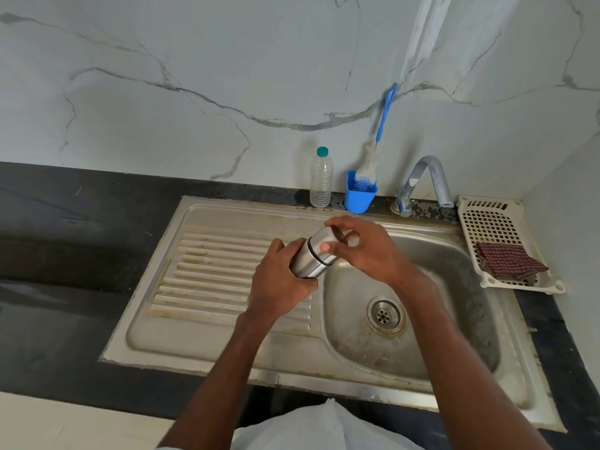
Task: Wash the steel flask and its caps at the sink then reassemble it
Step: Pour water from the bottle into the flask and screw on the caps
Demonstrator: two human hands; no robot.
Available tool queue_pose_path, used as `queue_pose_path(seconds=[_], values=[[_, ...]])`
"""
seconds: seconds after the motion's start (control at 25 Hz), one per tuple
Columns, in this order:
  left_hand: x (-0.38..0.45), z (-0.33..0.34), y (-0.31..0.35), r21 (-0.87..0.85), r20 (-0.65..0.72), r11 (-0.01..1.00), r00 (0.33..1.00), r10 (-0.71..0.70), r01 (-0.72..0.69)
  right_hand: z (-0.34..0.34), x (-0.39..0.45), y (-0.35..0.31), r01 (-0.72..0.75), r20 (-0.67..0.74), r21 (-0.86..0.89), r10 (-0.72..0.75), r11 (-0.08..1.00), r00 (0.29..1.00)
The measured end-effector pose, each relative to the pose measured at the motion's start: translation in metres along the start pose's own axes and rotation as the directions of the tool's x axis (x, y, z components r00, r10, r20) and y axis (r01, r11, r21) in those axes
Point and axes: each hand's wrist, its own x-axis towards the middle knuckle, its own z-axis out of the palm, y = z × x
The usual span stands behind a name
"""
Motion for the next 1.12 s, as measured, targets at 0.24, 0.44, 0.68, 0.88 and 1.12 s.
queue_pose_path(seconds=[0.24, 0.44, 0.68, 0.88, 1.12], values=[[0.006, -0.001, -0.006, -0.027, 0.007, 1.0, 1.0, 0.01, -0.01, 0.016, 0.009, 0.002, 0.097, -0.048, 0.01, -0.096, 0.995, 0.994], [0.01, -0.005, -0.011, -0.081, -0.009, 0.997, 1.0, 0.007, -0.008, 0.021, 0.015, 0.003, 0.227, 0.07, -0.084, -0.221, 0.97, 0.973], [0.01, -0.009, -0.012, -0.071, -0.008, 0.997, 1.0, 0.028, -0.028, 0.024, 0.017, 0.006, 0.251, 0.046, -0.093, -0.248, 0.963, 0.968], [0.009, -0.009, -0.015, -0.054, 0.04, 0.995, 0.996, 0.084, -0.082, 0.038, 0.012, -0.004, 0.128, -0.138, -0.272, -0.17, 0.954, 0.976], [0.008, -0.01, -0.011, -0.351, 0.071, 0.936, 0.997, 0.003, 0.022, 0.03, 0.022, -0.014, 0.374, -0.133, -0.474, -0.484, 0.798, 0.865]])
